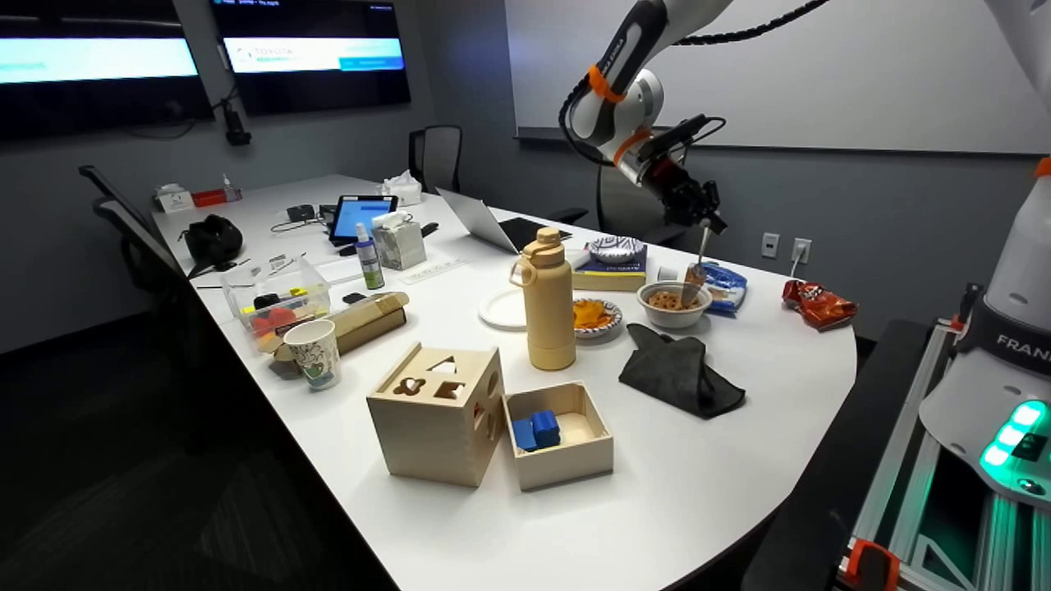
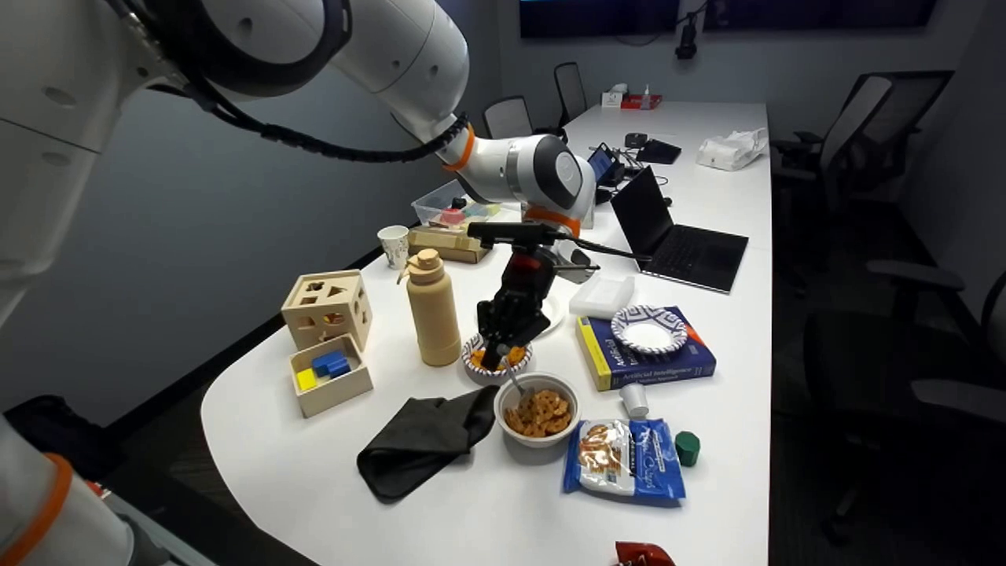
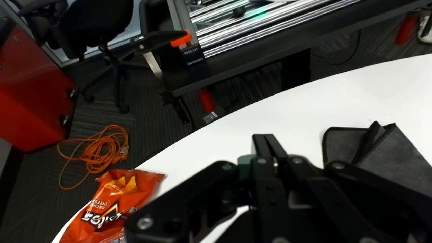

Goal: Use the spatula to stir the contents in the bowl

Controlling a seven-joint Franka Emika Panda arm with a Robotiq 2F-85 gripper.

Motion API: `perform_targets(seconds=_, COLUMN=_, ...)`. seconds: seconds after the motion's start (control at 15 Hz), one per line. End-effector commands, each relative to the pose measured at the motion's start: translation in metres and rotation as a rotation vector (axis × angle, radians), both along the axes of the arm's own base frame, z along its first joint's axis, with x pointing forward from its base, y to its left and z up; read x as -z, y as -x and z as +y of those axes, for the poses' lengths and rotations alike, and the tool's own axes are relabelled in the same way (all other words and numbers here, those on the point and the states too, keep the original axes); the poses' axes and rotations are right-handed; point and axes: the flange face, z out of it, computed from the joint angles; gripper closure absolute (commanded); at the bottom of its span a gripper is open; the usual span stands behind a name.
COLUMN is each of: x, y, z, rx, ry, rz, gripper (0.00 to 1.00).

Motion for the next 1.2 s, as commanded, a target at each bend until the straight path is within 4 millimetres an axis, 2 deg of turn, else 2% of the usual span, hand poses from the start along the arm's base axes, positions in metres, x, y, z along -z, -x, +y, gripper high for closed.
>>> perform_targets(seconds=0.0, x=0.005, y=0.002, z=0.010, rx=-0.040, ry=-0.009, rz=0.073, gripper=0.99)
perform_targets(seconds=0.13, x=0.006, y=0.001, z=0.015, rx=-0.039, ry=-0.063, rz=0.047, gripper=0.99)
perform_targets(seconds=0.27, x=-0.001, y=0.000, z=0.015, rx=-0.034, ry=-0.096, rz=0.011, gripper=0.99)
perform_targets(seconds=0.6, x=-0.050, y=0.001, z=0.006, rx=-0.002, ry=-0.211, rz=-0.152, gripper=0.99)
perform_targets(seconds=0.87, x=-0.092, y=0.000, z=0.009, rx=-0.012, ry=-0.313, rz=-0.277, gripper=0.99)
perform_targets(seconds=1.0, x=-0.100, y=-0.003, z=0.015, rx=-0.026, ry=-0.360, rz=-0.310, gripper=0.99)
perform_targets(seconds=1.13, x=-0.093, y=-0.010, z=0.025, rx=-0.049, ry=-0.411, rz=-0.331, gripper=0.99)
